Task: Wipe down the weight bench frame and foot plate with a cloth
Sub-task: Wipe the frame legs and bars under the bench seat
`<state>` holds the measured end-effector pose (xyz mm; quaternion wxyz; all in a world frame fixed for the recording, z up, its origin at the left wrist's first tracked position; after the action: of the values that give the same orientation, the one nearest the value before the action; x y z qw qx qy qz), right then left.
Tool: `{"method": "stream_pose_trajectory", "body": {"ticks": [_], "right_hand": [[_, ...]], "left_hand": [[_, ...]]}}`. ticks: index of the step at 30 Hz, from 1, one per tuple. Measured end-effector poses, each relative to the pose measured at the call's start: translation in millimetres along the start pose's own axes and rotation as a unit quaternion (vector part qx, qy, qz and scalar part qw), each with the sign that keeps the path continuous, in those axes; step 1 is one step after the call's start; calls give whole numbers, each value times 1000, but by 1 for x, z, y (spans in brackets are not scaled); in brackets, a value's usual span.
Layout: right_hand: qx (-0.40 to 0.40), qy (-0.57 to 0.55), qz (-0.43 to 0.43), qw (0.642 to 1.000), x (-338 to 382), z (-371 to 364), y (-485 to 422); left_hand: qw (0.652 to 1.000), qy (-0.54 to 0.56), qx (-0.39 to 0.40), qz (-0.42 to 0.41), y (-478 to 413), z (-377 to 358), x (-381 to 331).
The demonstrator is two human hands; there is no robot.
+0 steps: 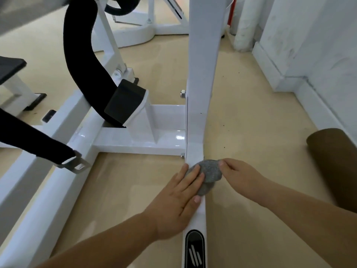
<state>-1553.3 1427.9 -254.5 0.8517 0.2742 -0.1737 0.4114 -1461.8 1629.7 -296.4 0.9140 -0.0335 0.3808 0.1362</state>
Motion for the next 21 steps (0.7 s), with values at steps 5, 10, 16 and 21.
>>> {"method": "stream_pose_trajectory", "body": {"ticks": [5, 10, 16, 21], "right_hand": [[-26, 3, -29, 999, 1, -6, 1], [-39, 2, -34, 999, 3, 3, 4], [-45, -26, -20, 998, 10, 5, 21], [-30, -25, -31, 999, 10, 2, 31]], "left_hand": [[993, -104, 29, 43, -55, 23, 13], [996, -59, 3, 68, -53, 14, 7], [999, -12, 29, 6, 13, -4, -12], [989, -131, 55, 39, -42, 23, 10]]}}
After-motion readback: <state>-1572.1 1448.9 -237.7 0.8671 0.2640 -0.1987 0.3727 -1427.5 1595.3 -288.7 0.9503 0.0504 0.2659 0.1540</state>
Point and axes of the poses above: each hand's wrist, its own y-axis away from the middle knuckle, its own z-axis out of the back of the hand, x = y × z, the point moved 2 cm from there along -y, towards the middle knuckle, and after that the axes turned 15 degrees about y, right-handed, at the moved point
